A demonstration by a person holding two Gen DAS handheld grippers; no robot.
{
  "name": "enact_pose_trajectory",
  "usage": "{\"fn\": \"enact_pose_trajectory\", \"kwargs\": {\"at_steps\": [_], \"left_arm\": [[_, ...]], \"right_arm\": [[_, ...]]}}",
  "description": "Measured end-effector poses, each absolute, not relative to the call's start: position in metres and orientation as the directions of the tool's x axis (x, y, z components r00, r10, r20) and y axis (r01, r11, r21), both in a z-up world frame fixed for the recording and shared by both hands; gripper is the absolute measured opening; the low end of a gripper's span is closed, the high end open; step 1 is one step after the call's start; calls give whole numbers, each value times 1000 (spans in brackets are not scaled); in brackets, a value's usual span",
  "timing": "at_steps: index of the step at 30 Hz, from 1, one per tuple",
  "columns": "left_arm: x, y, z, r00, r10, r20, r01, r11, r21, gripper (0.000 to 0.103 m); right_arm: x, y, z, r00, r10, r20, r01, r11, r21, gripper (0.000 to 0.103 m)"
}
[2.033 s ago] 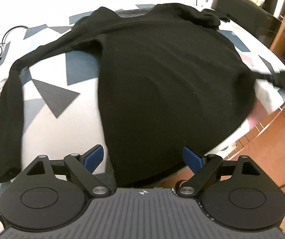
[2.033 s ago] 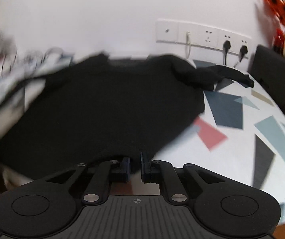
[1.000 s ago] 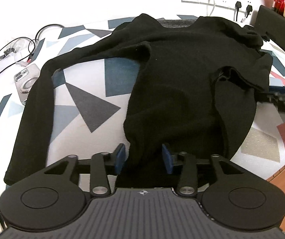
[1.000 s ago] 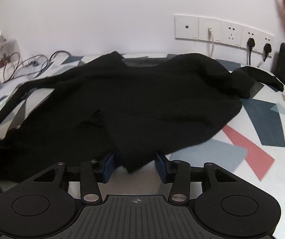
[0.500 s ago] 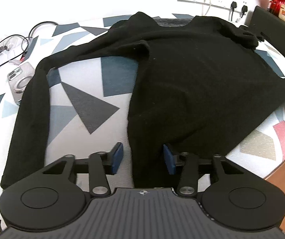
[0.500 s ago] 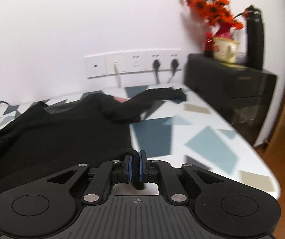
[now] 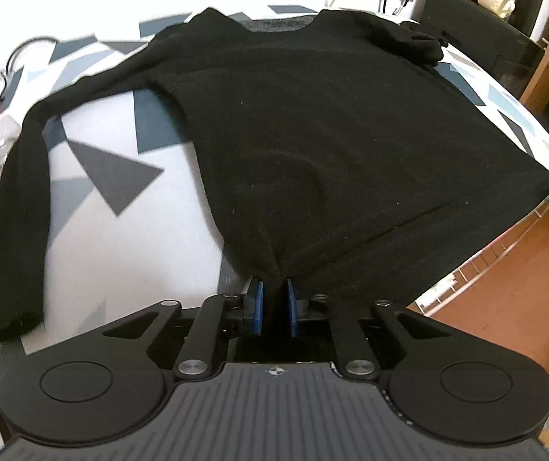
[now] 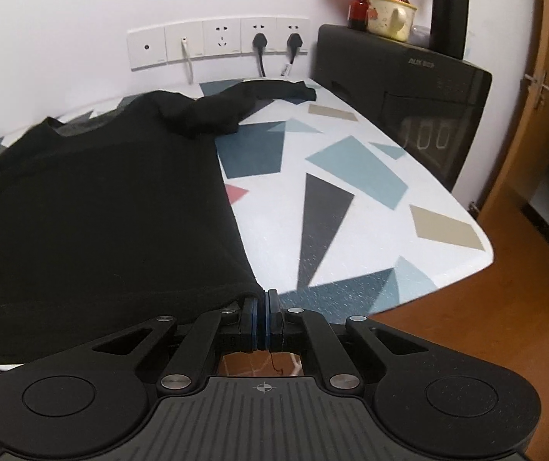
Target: Fold clothes
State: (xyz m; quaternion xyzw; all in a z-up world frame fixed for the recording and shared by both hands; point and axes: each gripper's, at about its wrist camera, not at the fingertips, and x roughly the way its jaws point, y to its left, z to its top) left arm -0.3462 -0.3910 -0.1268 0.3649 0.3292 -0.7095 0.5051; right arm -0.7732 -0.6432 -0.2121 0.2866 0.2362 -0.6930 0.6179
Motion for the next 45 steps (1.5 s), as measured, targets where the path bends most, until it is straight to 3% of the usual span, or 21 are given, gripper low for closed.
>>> {"fn": "enact_pose_trajectory", "kwargs": {"at_steps": [9,13,16,20,24,25,26,29,34,41,45], "left_arm": [[-344,-386,-124,-243,-442,-864,952,-279,-125,17],[-337,-381,-118,-232,-423,-876,955,-272,-121,34],[-326,-378,-101,-296,-427,-854,943,-271,-192,37],[-305,-393,-53,-438,-499,-748,898,-285,-335,37],[-302,-416,3,-371,-678,-635,928,-299,-223,37],[-304,-422,14,-348,-715,-606,936,-298,-185,37],[-306,-428,24,-324,-748,-578,944,-291,-154,40],[-307,-448,37,-286,-806,-518,958,-252,-136,63],[-329,-491,-2,-314,-746,-588,949,-223,-224,63],[-376,-570,-99,-270,-529,-804,962,-177,-206,60],[-397,-601,-136,-212,-456,-864,974,-173,-148,57]], "right_arm": [[-781,-619,-221,-104,-699,-707,983,-179,32,3],[-792,-602,-217,-70,-682,-728,964,-235,127,30],[-799,-597,-193,-37,-726,-686,950,-238,201,30],[-827,-613,-147,13,-815,-580,951,-168,258,33],[-839,-657,-89,118,-905,-409,904,-72,421,35],[-841,-668,-78,165,-919,-359,869,-37,494,43],[-842,-681,-67,210,-931,-300,820,0,573,48],[-826,-713,-51,315,-929,-193,711,96,697,50],[-795,-778,-64,407,-858,-314,761,128,636,45],[-785,-895,-169,328,-721,-610,893,27,449,42],[-771,-930,-223,306,-639,-706,934,60,351,42]]}}
